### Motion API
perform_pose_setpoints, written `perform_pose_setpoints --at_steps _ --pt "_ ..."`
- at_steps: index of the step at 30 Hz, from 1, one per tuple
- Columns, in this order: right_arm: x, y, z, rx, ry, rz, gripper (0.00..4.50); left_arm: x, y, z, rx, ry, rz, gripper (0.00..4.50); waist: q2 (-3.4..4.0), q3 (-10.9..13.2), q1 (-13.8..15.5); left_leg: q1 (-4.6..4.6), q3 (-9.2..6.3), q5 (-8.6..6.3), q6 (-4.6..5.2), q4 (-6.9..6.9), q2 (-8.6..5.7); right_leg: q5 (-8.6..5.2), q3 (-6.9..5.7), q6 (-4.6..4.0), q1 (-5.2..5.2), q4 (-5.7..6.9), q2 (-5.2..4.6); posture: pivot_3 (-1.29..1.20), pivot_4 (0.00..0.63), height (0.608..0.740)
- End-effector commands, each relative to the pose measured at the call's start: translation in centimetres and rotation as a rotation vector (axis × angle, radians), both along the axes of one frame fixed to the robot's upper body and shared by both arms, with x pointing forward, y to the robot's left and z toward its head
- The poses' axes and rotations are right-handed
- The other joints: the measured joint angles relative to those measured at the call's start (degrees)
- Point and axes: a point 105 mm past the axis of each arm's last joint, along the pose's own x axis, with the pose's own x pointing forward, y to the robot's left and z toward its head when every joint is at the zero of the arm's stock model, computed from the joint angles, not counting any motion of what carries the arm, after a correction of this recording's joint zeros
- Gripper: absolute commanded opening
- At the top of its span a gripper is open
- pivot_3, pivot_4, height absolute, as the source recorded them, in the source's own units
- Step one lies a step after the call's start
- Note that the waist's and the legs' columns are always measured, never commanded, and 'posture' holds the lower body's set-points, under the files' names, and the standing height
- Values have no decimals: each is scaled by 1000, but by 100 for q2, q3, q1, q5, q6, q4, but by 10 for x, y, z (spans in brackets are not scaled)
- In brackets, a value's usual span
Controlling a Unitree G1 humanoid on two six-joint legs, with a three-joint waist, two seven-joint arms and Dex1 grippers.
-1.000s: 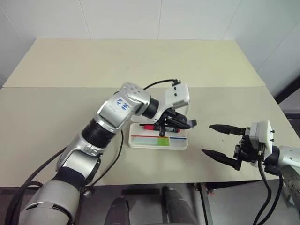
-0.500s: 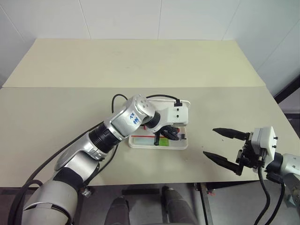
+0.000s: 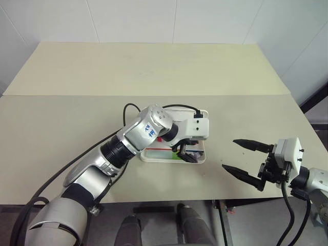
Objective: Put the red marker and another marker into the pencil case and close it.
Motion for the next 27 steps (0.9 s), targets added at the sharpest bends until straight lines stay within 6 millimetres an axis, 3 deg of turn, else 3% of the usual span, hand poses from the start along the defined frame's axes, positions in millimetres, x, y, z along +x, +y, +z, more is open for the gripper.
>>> perform_pose_setpoints --at_steps 1,4,8,17,24,27 --pt "-1 0 10 3 -52 0 4500 0 -3 9 -35 -35 -11 4455 0 0 2 0 0 0 0 0 0 0 0 0 0 0 0 0 150 740" --pt "0 -1 10 3 -53 2 4500 2 -3 16 -73 -44 7 4455 0 0 1 0 0 0 0 0 0 0 0 0 0 0 0 0 150 740" --pt "2 -1 10 3 -53 15 4500 -8 -2 43 -240 -37 -51 4455 0 0 -7 1 0 0 0 -2 0 0 0 0 0 1 0 0 150 740" --pt "8 3 13 8 -60 59 4500 -33 37 71 -484 11 -207 4455 7 -3 2 7 0 0 0 -3 0 0 0 0 3 10 0 0 150 740" --pt "10 4 15 -1 -58 81 4500 -9 78 93 -594 -90 -123 4455 8 -3 7 8 0 1 0 7 1 4 0 1 9 10 0 0 150 740" --pt "11 4 15 0 -60 87 4500 8 91 100 -611 -157 -47 3815 8 -3 6 11 0 1 0 7 0 4 0 1 10 12 0 0 150 740"
